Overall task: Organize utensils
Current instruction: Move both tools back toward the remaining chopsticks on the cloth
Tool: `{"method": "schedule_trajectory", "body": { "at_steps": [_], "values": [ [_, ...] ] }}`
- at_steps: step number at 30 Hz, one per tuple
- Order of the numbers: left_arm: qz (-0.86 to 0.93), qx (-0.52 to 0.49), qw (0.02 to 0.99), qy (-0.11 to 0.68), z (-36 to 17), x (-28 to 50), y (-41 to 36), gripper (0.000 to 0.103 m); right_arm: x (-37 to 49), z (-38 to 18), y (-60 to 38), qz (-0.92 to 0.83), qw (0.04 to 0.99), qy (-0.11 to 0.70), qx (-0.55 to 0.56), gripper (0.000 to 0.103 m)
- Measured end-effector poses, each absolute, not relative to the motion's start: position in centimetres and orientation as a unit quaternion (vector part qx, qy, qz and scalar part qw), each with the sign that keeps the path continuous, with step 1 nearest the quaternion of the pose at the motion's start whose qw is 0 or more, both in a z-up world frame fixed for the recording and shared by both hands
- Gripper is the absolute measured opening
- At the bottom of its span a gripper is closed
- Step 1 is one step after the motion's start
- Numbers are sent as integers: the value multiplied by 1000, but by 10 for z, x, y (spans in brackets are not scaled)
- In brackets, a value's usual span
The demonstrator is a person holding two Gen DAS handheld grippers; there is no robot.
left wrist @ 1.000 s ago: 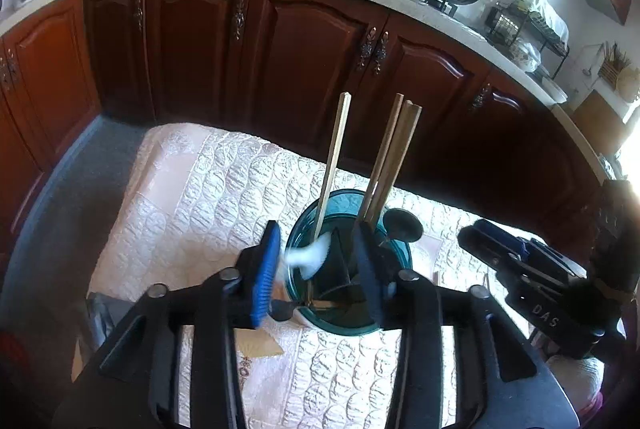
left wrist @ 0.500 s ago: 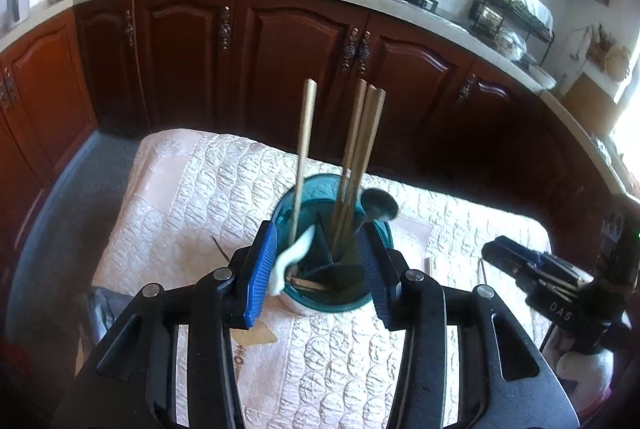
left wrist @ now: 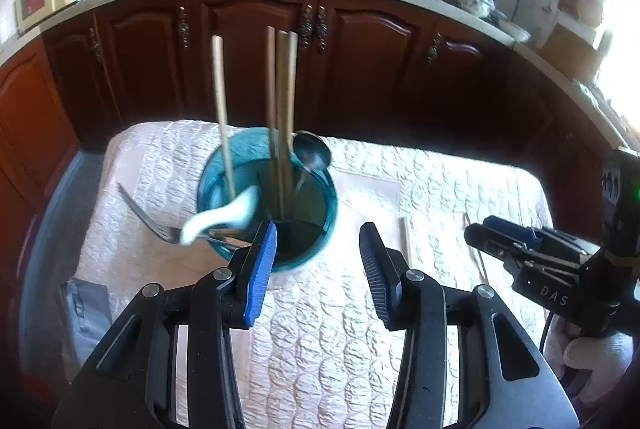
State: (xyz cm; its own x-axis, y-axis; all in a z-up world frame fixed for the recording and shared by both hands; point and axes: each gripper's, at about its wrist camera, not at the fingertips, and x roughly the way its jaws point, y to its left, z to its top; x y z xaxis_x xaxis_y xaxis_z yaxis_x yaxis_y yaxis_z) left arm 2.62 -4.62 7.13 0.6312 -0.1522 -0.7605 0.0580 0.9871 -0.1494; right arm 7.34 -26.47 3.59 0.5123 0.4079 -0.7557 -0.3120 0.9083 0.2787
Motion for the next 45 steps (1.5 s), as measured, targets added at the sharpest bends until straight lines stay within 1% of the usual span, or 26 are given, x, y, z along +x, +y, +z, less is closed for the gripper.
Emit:
{"method": "schedule_trajectory", "body": {
  "at_steps": [9,13,18,37,45],
  "values": [
    [-76,-40,898,431,63,25,-70,42,63,34,-276,188,870,453,45,36],
    [-83,-34,896,436,58,26,-80,46,60,30,-280,184,869,457,45,38],
    [-87,-23,893,441,51,28,-91,47,58,25,-287,175,867,464,45,40],
    [-98,7,869,485,2,37,-109,49,52,-6,-316,141,850,504,60,40],
    [-117,-7,852,511,-17,40,-116,49,51,-20,-347,106,847,517,65,41]
  ]
}}
